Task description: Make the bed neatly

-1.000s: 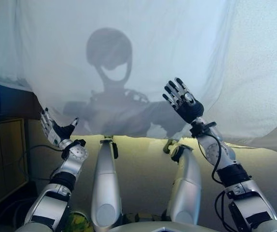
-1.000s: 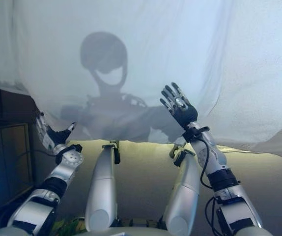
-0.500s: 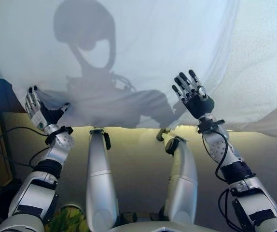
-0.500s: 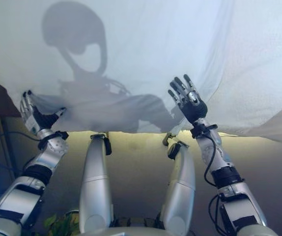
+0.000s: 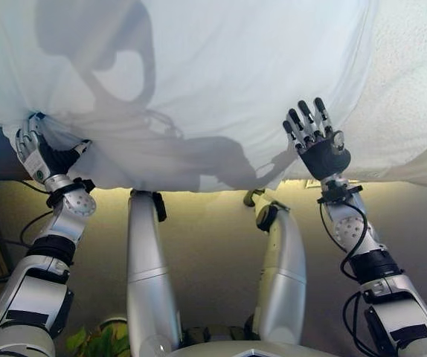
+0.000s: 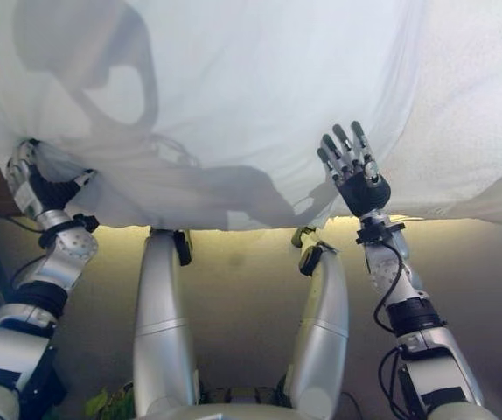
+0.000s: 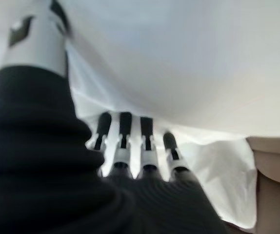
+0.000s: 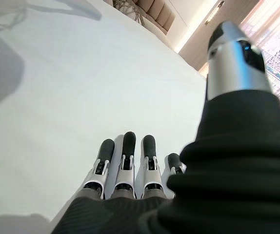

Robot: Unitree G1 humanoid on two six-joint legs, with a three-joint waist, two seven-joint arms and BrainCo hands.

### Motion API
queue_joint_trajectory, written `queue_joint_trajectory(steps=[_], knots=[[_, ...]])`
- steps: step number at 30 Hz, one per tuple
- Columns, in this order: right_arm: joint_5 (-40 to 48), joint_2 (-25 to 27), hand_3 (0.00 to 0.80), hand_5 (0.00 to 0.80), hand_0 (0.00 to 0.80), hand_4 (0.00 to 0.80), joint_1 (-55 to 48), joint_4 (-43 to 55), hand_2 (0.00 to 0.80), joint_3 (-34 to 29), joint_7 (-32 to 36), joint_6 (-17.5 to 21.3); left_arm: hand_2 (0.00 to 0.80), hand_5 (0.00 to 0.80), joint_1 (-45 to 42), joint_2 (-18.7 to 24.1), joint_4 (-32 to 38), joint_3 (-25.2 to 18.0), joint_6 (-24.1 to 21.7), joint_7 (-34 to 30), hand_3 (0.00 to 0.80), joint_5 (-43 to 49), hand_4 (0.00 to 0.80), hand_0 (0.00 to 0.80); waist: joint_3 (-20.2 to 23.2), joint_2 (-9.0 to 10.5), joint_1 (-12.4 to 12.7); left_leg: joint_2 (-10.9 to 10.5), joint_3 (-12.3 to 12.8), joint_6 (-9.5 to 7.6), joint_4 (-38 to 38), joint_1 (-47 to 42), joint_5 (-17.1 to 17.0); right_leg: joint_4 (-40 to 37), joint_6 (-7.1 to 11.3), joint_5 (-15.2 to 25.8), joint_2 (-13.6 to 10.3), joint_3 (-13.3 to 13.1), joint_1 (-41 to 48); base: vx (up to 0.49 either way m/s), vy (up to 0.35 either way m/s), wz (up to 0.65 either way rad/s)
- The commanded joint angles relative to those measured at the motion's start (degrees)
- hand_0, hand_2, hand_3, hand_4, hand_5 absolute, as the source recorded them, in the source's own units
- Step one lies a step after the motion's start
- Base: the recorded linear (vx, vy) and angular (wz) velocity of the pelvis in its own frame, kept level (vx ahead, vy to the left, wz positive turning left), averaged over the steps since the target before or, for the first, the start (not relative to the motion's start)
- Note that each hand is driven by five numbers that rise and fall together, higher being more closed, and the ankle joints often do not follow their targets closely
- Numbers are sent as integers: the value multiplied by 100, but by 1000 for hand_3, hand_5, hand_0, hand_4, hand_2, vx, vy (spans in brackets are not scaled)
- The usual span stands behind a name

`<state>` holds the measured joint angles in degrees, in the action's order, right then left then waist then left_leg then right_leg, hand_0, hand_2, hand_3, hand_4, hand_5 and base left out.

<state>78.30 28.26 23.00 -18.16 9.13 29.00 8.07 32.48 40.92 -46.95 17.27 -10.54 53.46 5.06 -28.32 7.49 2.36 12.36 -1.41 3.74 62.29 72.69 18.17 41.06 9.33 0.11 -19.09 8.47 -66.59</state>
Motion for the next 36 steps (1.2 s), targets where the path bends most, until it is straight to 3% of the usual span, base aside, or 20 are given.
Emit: queue_joint_trajectory(steps=[1,3,6,14,20,24,36], knots=[[65,204,0,0,0,0,-411,449,0,-389,118,139,0,0,9,139,-720,-215,881,-341,0,-255,0,0,-144,187,233,-292,-329,-92,-205,668,-1086,40,29,853,28,279,-23,-6,-4,-4],[27,140,0,0,0,0,-416,493,0,-373,135,156,0,0,-96,45,-965,-233,1369,-677,0,-757,0,0,-144,208,239,-298,-348,-97,-206,690,-1107,44,23,838,48,287,-16,0,0,0],[44,39,0,0,0,0,-373,551,0,-253,109,206,0,0,-168,-170,-1418,-230,1622,-938,0,-1036,0,0,-145,279,252,-273,-407,-102,-174,743,-1146,76,12,803,90,316,18,21,-38,-6],[7,-118,0,0,0,0,-243,662,0,-257,105,185,0,0,-262,-410,-2276,-295,1208,-1392,0,-1593,0,0,-147,352,243,-260,-420,-50,-437,584,-1183,-246,41,800,164,427,314,22,-32,-12],[-51,-259,0,0,0,0,-290,746,0,-347,190,286,0,0,-440,-559,-2530,-509,783,-1600,0,-2294,0,0,-148,395,264,-266,-406,-10,-713,389,-1185,-596,114,874,178,542,551,18,-37,-8],[-51,-312,0,0,0,0,-335,835,0,-409,172,337,0,0,-538,-555,-2586,-595,602,-1710,0,-2256,0,0,-148,407,281,-290,-415,-7,-922,279,-1187,-757,156,957,165,605,580,22,-39,3],[146,-435,0,0,0,0,-469,920,0,-452,328,492,0,0,-796,-738,-2844,-797,537,-2875,0,-2836,0,0,-148,486,337,-288,-423,-73,-1398,-18,-1175,-1017,253,1185,103,825,645,11,-40,4]])
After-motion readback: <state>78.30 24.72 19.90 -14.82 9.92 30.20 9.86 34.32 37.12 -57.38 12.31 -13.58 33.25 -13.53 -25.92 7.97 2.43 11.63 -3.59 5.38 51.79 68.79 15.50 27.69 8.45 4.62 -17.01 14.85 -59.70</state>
